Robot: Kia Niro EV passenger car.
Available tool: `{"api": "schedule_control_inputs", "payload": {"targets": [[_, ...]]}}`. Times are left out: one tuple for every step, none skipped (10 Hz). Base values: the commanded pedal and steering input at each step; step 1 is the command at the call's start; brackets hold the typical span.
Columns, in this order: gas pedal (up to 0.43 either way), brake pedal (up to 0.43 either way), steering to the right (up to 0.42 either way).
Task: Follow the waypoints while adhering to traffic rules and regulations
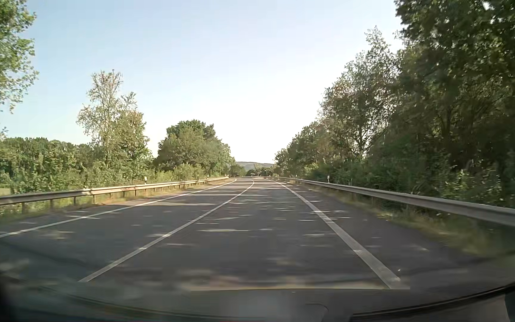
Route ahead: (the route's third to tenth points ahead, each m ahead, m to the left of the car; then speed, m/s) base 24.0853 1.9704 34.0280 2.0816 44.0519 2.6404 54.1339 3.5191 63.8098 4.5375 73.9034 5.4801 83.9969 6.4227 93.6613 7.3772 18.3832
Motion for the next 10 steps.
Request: {"api": "schedule_control_inputs", "payload": {"targets": [[0.220, 0.006, -0.009], [0.220, 0.006, -0.007], [0.220, 0.006, -0.006], [0.220, 0.006, -0.006], [0.220, 0.006, -0.006], [0.220, 0.006, -0.006], [0.220, 0.006, -0.006], [0.220, 0.006, -0.006], [0.220, 0.006, -0.005], [0.220, 0.006, -0.005]]}}
